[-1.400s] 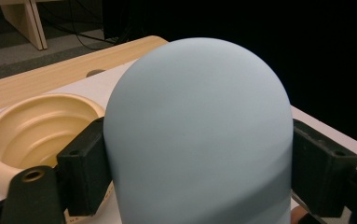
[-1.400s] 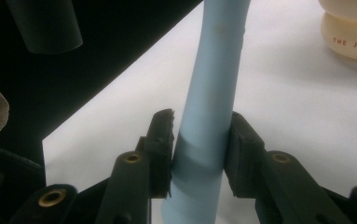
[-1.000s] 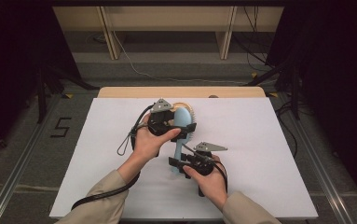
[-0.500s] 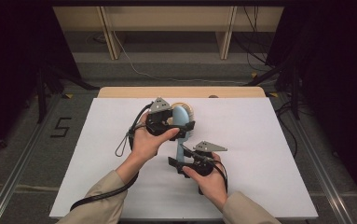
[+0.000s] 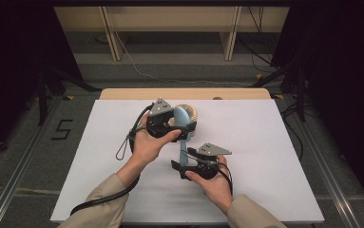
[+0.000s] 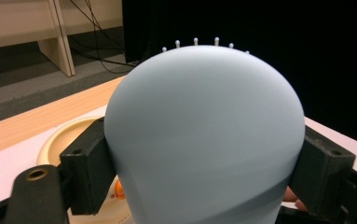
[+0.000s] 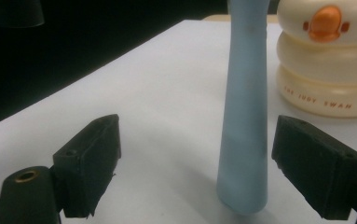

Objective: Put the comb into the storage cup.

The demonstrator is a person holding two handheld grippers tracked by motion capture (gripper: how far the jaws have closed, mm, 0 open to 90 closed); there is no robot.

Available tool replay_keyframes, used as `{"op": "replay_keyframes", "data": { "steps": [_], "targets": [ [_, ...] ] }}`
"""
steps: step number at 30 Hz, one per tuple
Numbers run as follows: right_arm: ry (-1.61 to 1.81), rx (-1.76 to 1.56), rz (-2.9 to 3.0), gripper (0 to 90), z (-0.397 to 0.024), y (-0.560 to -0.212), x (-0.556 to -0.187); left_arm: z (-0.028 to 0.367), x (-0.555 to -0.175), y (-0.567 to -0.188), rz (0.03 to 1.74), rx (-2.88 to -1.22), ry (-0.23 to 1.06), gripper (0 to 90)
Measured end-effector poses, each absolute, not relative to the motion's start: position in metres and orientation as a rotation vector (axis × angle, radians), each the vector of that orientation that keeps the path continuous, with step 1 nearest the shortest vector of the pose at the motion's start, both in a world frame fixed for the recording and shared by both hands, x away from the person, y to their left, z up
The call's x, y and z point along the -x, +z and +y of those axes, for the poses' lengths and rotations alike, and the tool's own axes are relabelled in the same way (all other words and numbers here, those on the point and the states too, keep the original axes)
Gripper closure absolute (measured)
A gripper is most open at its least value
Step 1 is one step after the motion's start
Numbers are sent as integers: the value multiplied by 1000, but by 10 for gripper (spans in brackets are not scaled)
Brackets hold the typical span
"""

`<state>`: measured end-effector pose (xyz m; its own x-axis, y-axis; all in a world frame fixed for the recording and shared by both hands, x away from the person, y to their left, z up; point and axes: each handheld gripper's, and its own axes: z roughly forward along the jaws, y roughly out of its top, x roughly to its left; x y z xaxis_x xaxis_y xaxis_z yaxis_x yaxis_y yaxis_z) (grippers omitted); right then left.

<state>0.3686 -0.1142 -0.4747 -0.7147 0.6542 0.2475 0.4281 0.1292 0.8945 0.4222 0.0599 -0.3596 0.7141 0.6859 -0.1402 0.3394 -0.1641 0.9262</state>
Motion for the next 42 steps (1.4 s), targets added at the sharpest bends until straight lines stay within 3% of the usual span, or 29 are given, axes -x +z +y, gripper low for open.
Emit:
{"op": "replay_keyframes", "data": {
  "steps": [42],
  "targets": [
    [1561,-845,2196,156,-141,-456,-361,79,-432,-357,845,-1725,500,191]
  ]
}}
